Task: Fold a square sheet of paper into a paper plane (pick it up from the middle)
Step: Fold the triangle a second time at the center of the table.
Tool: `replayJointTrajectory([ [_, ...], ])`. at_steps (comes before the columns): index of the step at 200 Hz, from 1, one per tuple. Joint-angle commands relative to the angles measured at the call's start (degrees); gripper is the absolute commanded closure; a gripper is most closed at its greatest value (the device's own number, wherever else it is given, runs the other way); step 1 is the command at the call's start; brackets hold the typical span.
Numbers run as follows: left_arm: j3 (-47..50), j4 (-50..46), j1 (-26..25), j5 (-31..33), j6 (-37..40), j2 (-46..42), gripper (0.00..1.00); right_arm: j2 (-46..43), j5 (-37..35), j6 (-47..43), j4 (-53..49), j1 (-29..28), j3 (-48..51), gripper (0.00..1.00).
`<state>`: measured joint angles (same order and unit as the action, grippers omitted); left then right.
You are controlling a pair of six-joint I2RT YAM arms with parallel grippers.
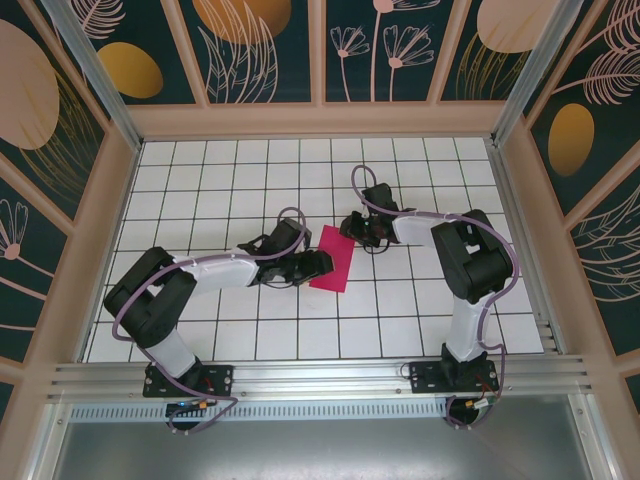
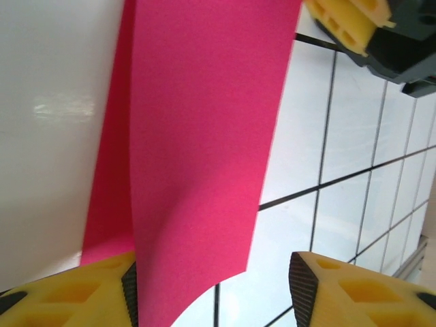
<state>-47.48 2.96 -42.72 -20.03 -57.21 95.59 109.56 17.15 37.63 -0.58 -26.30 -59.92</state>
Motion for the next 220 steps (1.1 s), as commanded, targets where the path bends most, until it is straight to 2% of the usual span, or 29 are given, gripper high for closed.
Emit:
replayJointTrajectory([
  [1,-0.50,6.33,-0.19,-4.31,1.35,-0.63,0.40,4.44,-3.26,-0.98,-4.61,0.77,3.13,0.70],
  [18,-0.39,10.15,-0.23,-5.61,1.56,-0.56,0.38,4.50,-2.86,-0.98,-4.46,0.79,3.14,0.70],
  [46,-1.87,11.13,-0.17,-5.45,2.60,1.76,0.36,3.94,-1.96,-1.15,-4.58,0.82,3.22,0.70],
  [100,-1.36,19.61,-0.23,-2.58,1.15,6.43,0.33,1.20,3.51,-1.92,-3.55,1.47,3.29,0.70],
  [145,-1.18,20.53,-0.22,-0.47,1.05,7.34,0.31,-4.03,7.89,-4.14,-1.96,2.74,3.95,0.70],
  [166,-0.78,20.63,-0.20,-0.01,0.74,7.89,0.34,-9.56,10.61,-5.19,2.22,3.15,8.20,0.67],
  [220,-0.59,19.94,-0.17,0.95,0.58,8.98,0.51,-18.19,14.79,-5.10,6.04,3.44,16.93,0.64],
])
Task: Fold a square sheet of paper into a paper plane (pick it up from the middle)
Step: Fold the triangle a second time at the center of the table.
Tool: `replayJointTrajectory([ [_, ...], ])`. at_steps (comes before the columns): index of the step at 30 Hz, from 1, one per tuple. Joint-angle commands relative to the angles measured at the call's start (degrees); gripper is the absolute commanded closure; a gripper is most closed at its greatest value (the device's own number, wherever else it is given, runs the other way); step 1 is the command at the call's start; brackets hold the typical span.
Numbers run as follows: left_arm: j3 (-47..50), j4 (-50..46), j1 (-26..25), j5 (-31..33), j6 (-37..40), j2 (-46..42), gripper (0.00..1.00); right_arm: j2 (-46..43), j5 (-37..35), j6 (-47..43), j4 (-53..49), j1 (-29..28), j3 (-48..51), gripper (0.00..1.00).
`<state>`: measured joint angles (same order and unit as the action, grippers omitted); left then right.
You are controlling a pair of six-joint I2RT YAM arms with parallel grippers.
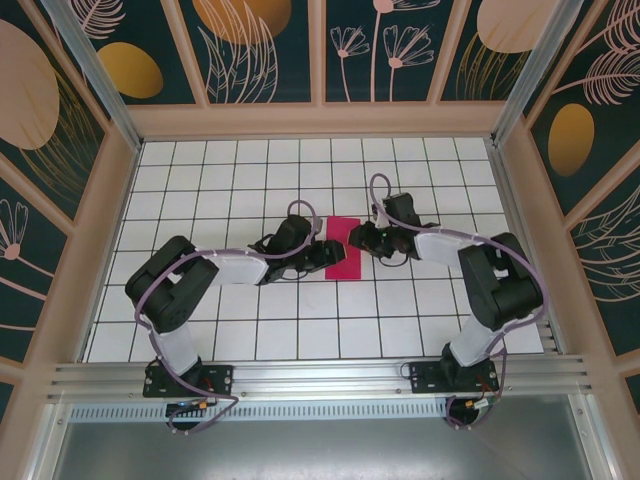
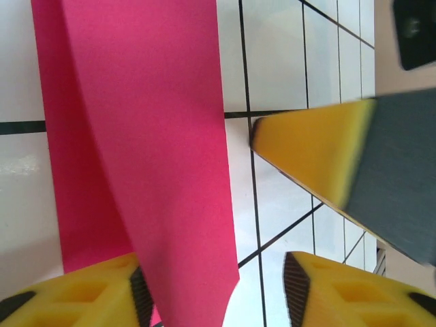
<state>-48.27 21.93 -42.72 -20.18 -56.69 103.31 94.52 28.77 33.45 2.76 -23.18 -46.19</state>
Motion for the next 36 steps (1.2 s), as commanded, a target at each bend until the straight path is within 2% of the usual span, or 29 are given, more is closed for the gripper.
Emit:
replayJointTrajectory([
  [1,0.19,0.94,-0.17,1.11,0.07,1.23,0.51,-3.22,3.19,-0.97,2.74,0.28,3.30,0.64],
  [7,-0.81,0.56,-0.17,0.67,0.53,1.65,0.54,-3.61,0.96,-2.75,1.41,0.29,4.36,0.65],
  [12,-1.09,-1.56,-0.26,0.59,1.00,1.40,0.59,1.28,-0.85,-3.90,-1.03,0.24,-0.81,0.74],
  [17,-0.73,-3.72,-0.20,0.23,0.37,2.22,0.72,5.06,-0.99,-3.25,-1.68,-0.50,-2.42,0.79],
  [23,-0.65,-9.02,-0.21,0.54,0.51,2.22,0.89,2.79,-1.77,-1.56,-1.09,-1.52,-1.34,0.79],
  [26,-0.33,-11.70,-0.17,1.08,1.62,1.00,0.94,2.26,-2.01,-1.42,-1.53,-1.59,-2.09,0.79],
  [36,1.69,-21.47,0.81,1.91,10.22,-7.86,0.96,5.06,-3.51,-3.48,-3.79,-3.86,-6.35,0.80],
])
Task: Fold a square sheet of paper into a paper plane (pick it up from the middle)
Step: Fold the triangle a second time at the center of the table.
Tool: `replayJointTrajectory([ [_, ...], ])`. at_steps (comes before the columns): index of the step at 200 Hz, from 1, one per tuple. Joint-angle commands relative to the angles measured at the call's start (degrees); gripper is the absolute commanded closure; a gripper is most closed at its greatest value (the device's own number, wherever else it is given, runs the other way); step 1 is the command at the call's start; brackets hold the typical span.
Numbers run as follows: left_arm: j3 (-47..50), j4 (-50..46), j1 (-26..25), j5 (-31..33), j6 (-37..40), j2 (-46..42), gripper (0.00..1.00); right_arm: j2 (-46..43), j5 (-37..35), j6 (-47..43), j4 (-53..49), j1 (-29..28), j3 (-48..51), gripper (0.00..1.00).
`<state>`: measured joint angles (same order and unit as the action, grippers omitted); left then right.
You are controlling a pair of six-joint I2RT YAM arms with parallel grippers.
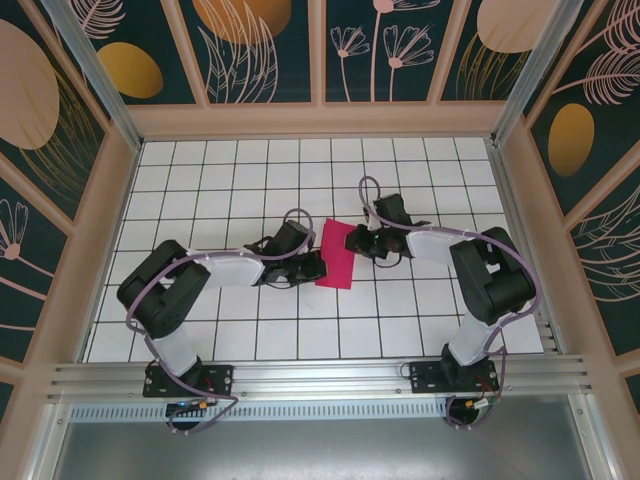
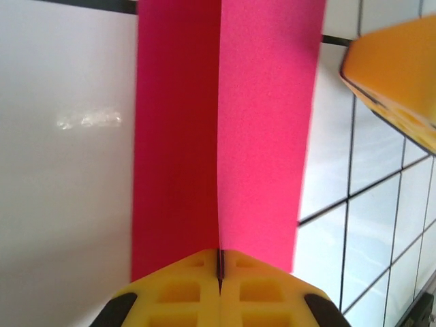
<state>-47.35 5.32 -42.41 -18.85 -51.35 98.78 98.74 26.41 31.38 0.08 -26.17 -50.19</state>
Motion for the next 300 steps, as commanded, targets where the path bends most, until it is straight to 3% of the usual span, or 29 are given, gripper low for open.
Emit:
replayJointTrajectory([
  [1,0.83,-5.47,0.57,0.57,5.47,-3.82,0.96,1.28,-1.19,-1.57,-1.12,-1.10,-2.78,0.80],
  [67,0.90,-4.09,0.94,-0.76,4.09,-3.03,0.93,6.25,-1.30,-2.28,-1.73,-1.95,-5.31,0.82],
  [119,3.11,4.23,0.96,-6.48,0.75,-4.36,0.65,8.39,-2.20,-2.03,-2.45,-2.41,-5.18,0.83],
  [179,5.84,15.79,0.93,-11.88,-3.60,-5.02,0.60,8.79,-2.51,-1.08,-2.79,-2.48,-4.64,0.83],
  [265,2.62,19.20,0.93,-7.81,-4.61,1.44,0.49,7.76,-1.28,-0.62,-2.41,-2.47,-3.40,0.84],
  [300,3.07,20.37,1.25,-6.12,-4.71,2.61,0.44,4.13,1.78,-0.14,0.12,-1.68,-2.21,0.77],
])
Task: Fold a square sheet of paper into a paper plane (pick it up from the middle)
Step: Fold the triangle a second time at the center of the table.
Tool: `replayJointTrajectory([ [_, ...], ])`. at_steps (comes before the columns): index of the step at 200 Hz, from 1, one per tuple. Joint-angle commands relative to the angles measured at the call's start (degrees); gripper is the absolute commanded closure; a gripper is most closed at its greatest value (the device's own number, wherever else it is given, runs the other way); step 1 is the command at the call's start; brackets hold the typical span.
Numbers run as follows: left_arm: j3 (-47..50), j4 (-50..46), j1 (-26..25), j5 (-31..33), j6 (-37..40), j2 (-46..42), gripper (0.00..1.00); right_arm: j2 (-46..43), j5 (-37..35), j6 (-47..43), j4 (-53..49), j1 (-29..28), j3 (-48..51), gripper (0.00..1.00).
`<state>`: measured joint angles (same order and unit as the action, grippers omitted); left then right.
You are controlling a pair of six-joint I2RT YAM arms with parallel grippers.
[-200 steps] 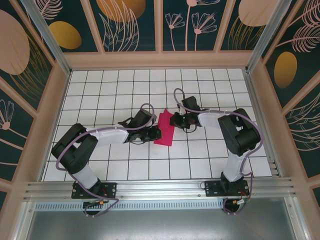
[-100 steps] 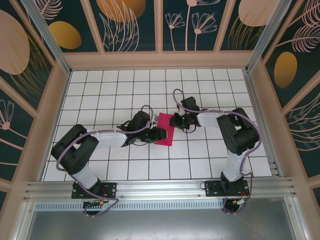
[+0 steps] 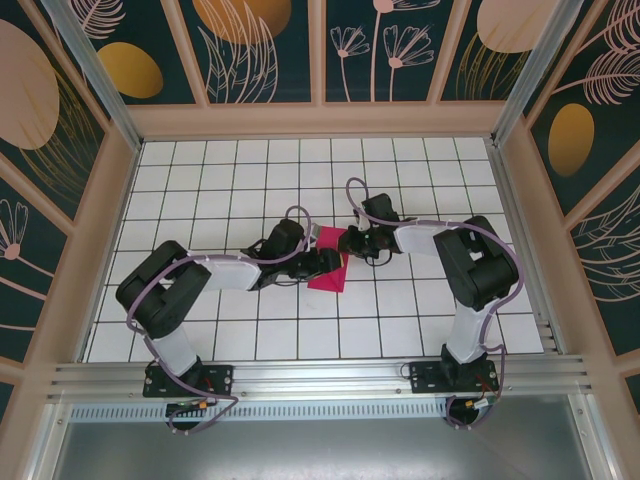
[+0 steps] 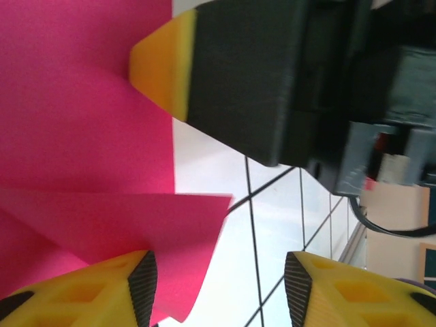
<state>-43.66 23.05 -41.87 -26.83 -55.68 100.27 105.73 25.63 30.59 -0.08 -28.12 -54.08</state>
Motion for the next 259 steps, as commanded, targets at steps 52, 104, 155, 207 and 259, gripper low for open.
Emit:
replayJointTrajectory([
  [52,-0.06,3.83,1.13,2.36,-0.59,1.98,0.48,-7.57,6.82,1.68,3.14,2.18,4.04,0.74],
  [104,-0.54,1.47,1.20,2.67,-0.07,2.44,0.67,-9.94,9.58,-1.36,3.52,2.55,6.64,0.72],
  [155,-1.24,-0.94,1.18,2.28,1.21,2.91,0.75,-10.08,11.34,-5.24,1.71,1.89,6.06,0.71],
  [207,-2.03,-2.17,1.18,2.04,2.04,3.43,0.76,-9.80,11.64,-6.30,0.88,1.31,6.68,0.71],
  [259,-2.41,-2.22,1.20,1.70,2.20,3.71,0.77,-8.74,9.45,-7.69,-1.47,0.62,6.47,0.72],
])
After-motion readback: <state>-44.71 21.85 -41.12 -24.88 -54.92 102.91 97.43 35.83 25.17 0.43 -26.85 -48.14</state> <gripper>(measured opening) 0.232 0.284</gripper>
